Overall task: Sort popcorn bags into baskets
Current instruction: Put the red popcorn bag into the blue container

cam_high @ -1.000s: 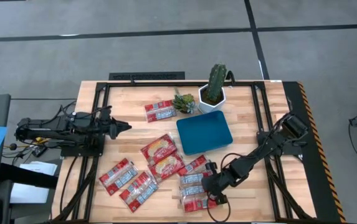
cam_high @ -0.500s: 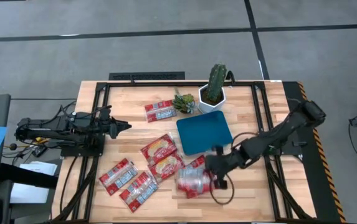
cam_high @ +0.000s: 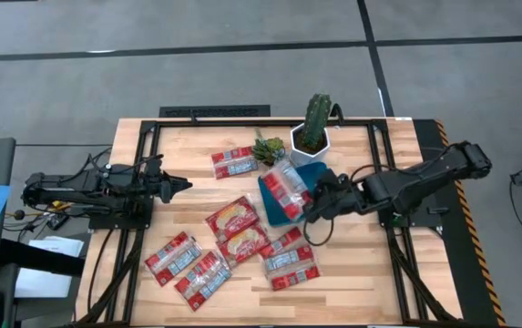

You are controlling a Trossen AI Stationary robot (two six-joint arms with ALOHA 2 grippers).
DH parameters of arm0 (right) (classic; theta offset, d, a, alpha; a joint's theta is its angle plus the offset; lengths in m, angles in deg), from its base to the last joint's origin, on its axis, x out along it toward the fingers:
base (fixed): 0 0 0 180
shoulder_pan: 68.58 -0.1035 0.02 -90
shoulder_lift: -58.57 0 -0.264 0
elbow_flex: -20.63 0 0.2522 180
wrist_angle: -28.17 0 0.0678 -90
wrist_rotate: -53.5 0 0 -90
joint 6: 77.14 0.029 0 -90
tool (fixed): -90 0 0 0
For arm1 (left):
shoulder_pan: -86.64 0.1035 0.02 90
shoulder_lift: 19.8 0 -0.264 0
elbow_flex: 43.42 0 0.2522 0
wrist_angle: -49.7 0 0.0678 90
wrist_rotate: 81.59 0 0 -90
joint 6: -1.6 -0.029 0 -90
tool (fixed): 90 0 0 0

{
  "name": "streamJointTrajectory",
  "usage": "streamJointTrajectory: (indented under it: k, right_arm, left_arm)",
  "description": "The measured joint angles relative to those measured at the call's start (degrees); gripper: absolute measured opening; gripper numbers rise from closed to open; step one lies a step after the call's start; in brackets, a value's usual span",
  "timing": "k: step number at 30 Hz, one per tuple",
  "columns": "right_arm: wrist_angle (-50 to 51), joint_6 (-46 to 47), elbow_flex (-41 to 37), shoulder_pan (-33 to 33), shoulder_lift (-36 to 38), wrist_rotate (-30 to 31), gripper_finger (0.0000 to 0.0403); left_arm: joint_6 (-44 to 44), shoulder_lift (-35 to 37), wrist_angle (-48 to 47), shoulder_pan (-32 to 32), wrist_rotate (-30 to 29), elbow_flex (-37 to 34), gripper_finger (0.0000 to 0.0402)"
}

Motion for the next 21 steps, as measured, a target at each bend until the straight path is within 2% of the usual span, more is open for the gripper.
streamJointTrajectory:
  k: [12, 21]
  right_arm:
    - [0.8, 14.3, 0.0, 1.1, -10.5, 0.6, 0.0003]
    - [-0.8, 16.9, 0.0, 1.5, -14.5, 0.4, 0.0003]
  left_arm:
    - [0.0, 0.0, 0.0, 0.0, -1.4, 0.0, 0.0247]
    - [-0.3, 0.0, 0.0, 0.0, -1.5, 0.0, 0.0247]
